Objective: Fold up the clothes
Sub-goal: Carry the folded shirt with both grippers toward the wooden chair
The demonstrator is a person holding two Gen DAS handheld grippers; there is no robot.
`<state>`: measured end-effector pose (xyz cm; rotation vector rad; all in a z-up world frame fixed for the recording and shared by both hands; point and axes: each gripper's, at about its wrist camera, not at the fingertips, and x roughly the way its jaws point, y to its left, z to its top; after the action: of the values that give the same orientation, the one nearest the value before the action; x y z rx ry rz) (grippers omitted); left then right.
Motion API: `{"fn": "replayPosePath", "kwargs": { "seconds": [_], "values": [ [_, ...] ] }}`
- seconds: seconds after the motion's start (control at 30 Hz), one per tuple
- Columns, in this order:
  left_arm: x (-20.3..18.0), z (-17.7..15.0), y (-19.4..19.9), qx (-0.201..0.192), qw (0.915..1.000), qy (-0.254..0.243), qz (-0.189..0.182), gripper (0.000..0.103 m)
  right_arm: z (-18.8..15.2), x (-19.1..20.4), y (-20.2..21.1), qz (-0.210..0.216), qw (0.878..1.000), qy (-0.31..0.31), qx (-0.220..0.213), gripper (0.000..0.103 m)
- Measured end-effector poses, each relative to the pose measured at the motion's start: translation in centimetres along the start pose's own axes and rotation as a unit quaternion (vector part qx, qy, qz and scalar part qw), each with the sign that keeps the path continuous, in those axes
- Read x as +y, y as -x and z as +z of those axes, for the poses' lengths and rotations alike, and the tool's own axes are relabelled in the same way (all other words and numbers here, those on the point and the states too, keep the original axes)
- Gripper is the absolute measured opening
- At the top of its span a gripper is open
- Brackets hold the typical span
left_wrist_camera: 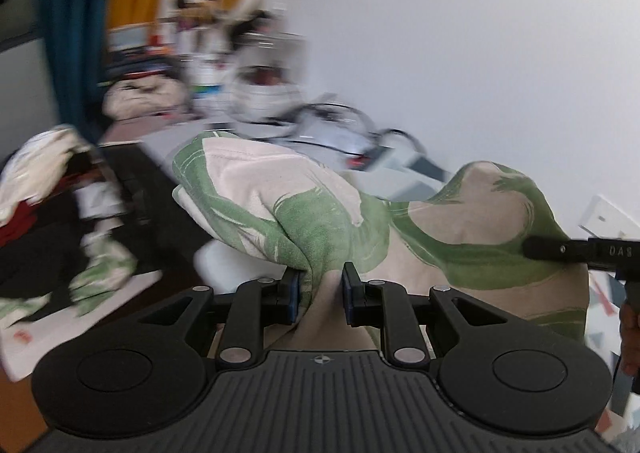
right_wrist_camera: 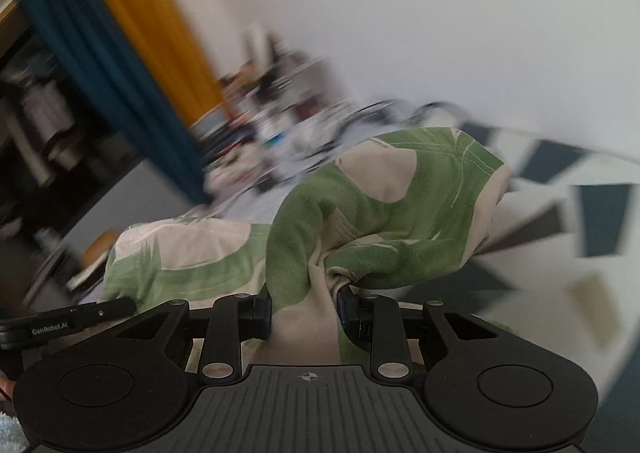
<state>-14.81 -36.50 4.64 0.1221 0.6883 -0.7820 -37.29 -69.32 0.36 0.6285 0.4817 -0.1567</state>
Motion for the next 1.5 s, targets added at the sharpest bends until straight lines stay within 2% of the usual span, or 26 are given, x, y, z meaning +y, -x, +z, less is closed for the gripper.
{"fn": "replayPosePath", "kwargs": {
  "seconds": [0.17,0.33,0.43,0.57,0.67,0.73,1.03,1.27,1.5],
  "values": [
    [7.4,-0.5,4.1,-0.017,0.9970,0.023,0.072,0.021,1.1,8.3,-6.4,0.070,0.995,0.050,0.058,0.025],
    [14.8,-0.8,8.4,-0.044,0.9891,0.044,0.133,0.021,0.3,18.7,-12.6,0.115,0.981,0.109,0.112,0.025],
    [19.5,-1.2,10.6,-0.056,0.9843,0.070,0.152,0.021,-0.8,24.8,-15.5,0.138,0.974,0.128,0.129,0.025],
    [26.0,-1.6,13.0,-0.059,0.9791,0.090,0.172,0.021,-3.0,32.1,-18.0,0.155,0.970,0.138,0.130,0.025],
    [30.0,-1.9,14.2,-0.059,0.9759,0.094,0.188,0.021,-4.8,36.1,-19.8,0.164,0.969,0.136,0.126,0.025],
    [32.6,-2.0,14.9,-0.058,0.9733,0.106,0.195,0.021,-5.8,38.5,-21.9,0.162,0.969,0.124,0.139,0.025],
    [44.5,-1.0,13.7,-0.066,0.9604,0.138,0.233,0.021,-6.9,48.1,-33.7,0.175,0.958,0.148,0.172,0.025],
    [55.7,2.6,12.0,-0.058,0.9518,0.156,0.257,0.021,-5.0,54.6,-46.5,0.188,0.953,0.137,0.192,0.025],
    [64.7,3.5,11.1,-0.066,0.9352,0.205,0.281,0.021,-2.9,62.5,-57.1,0.217,0.939,0.169,0.207,0.025]
  ]
}}
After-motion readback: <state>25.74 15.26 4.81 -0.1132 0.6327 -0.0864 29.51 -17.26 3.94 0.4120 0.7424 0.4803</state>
